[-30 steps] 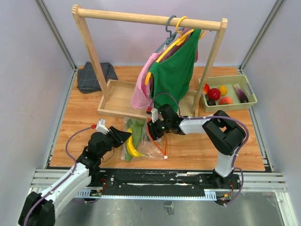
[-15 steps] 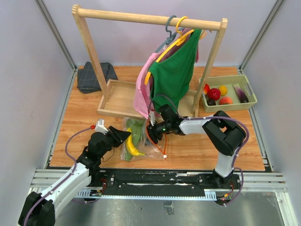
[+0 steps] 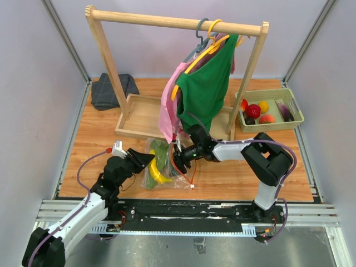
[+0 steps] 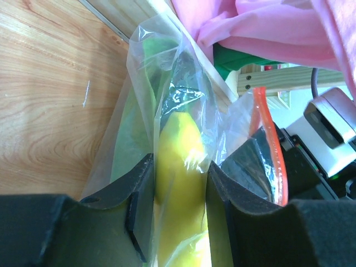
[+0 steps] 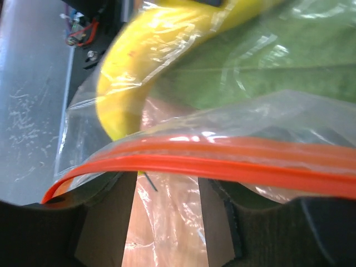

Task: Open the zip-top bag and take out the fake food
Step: Pick up the fake fruit from the zipper food storage bag.

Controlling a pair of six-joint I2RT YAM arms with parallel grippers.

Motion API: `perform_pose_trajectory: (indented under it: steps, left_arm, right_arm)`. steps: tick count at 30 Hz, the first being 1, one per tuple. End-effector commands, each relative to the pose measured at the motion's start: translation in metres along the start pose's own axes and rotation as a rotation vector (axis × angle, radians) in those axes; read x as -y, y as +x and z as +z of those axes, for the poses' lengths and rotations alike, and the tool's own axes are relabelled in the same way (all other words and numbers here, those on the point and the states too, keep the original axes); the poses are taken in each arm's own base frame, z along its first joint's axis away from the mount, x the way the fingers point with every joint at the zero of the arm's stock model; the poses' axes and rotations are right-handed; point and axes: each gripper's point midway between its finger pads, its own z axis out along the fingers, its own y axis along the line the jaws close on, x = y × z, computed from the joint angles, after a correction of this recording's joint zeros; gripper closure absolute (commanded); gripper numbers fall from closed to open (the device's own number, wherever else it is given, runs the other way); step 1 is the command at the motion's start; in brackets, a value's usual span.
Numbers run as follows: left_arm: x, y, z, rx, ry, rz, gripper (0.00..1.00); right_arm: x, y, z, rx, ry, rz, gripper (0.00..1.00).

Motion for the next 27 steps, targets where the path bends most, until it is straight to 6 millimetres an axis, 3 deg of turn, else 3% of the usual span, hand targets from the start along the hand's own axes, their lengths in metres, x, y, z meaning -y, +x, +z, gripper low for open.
perform_pose_trajectory:
  steps: [1, 19, 24, 27]
  left_arm:
    - [-0.021, 0.007, -0.001, 0.013, -0.019, -0.014, 0.87]
    - [-0.021, 0.008, -0.002, 0.027, 0.006, -0.066, 0.88]
    - [-0.022, 0.009, -0.002, 0.029, 0.013, -0.088, 0.89]
    - [-0.023, 0.009, -0.002, 0.030, 0.011, -0.092, 0.89]
  right_arm:
    - [-0.039, -0.013, 0.005, 0.034, -0.135, -0.116, 0.49]
    - [-0.050, -0.004, 0.016, -0.022, -0.156, -0.213, 0.38]
    - [-0.045, -0.006, 0.020, -0.033, -0.121, -0.224, 0.44]
    - [-0.045, -0.011, 0.019, -0.028, -0.118, -0.248, 0.55]
